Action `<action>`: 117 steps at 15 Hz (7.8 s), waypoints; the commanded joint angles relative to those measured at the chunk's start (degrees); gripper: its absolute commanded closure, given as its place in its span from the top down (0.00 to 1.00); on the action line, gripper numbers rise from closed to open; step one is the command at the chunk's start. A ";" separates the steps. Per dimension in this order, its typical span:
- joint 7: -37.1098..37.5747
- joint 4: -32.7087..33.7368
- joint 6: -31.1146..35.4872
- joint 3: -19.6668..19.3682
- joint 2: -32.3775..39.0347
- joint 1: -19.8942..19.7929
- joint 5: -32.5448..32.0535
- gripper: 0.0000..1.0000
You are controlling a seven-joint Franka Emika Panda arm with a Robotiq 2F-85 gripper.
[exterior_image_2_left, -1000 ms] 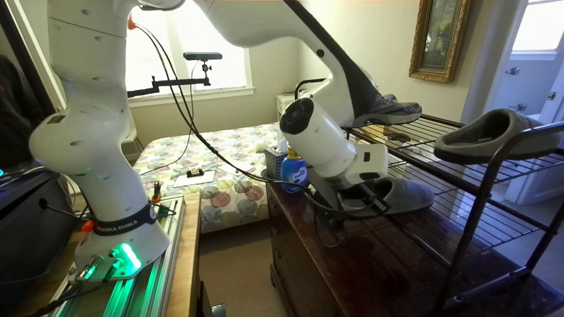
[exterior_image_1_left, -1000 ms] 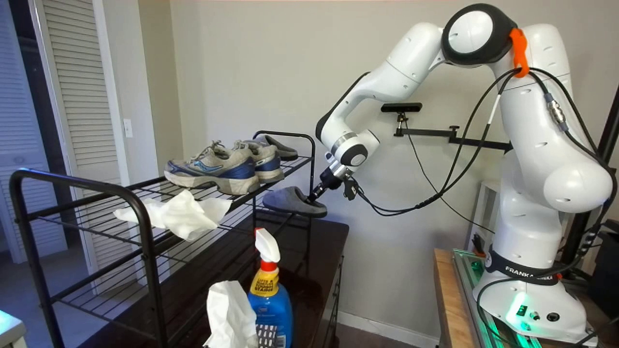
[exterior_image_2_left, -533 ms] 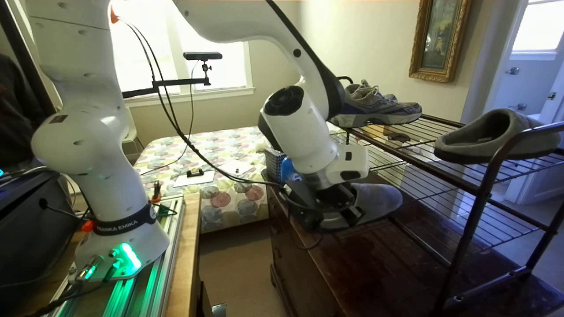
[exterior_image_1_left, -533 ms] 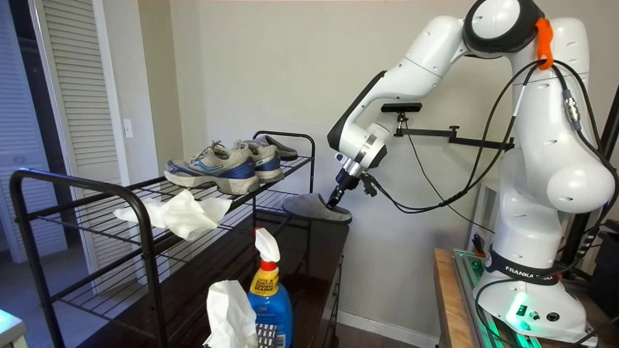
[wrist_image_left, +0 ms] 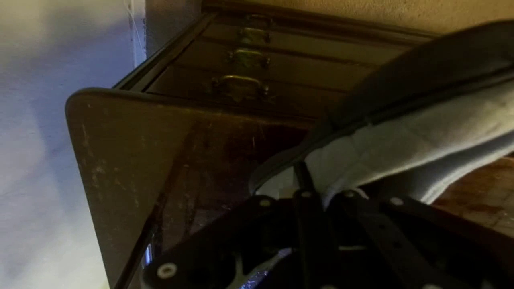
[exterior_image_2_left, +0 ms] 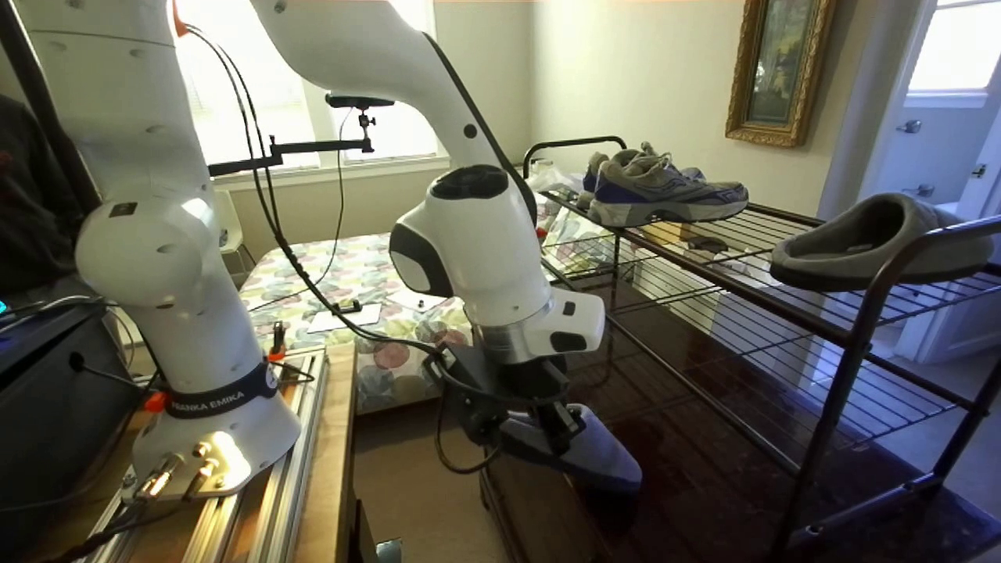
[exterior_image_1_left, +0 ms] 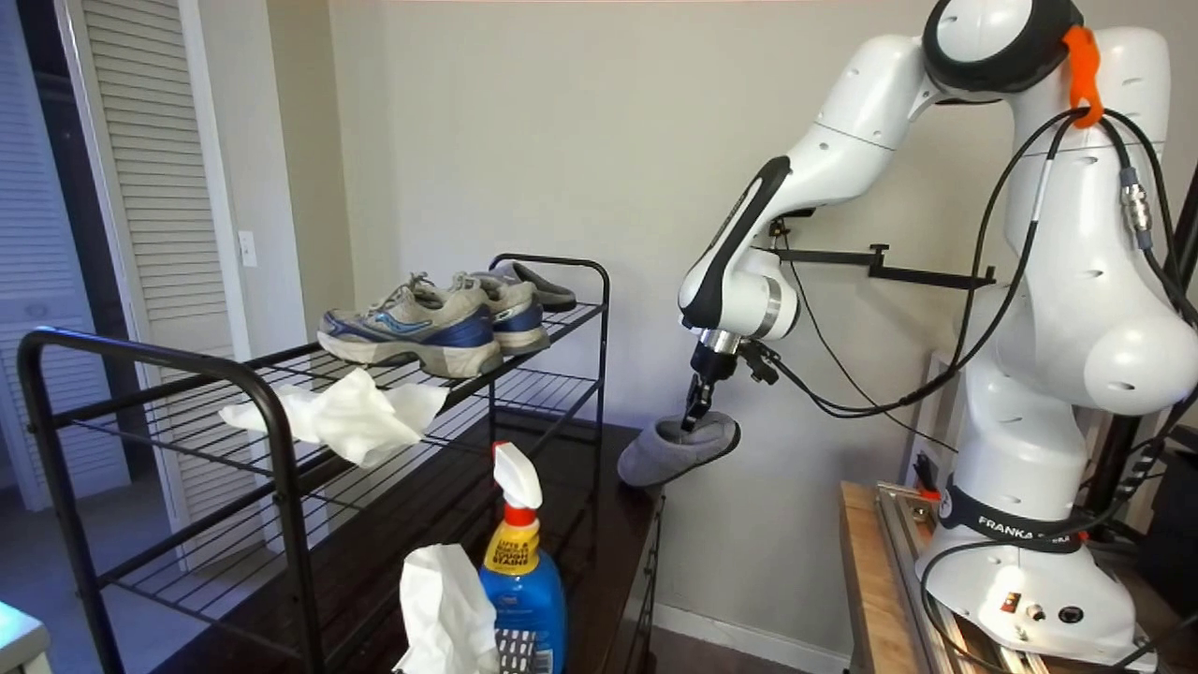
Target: Remove the grey slide from the middle rack and put it next to the other slide on the top rack
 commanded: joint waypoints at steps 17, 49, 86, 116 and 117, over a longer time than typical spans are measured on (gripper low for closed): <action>48.37 -2.76 -12.94 11.17 -33.47 -18.90 -53.74 0.01; 72.00 14.18 -9.56 27.62 -36.06 -13.26 -40.12 0.01; 64.58 49.77 -15.28 24.31 -0.21 -15.98 -24.91 0.01; 65.70 66.32 -35.22 30.91 13.95 -25.26 -10.66 0.01; 66.29 67.50 -34.30 30.95 15.20 -25.28 -11.07 0.01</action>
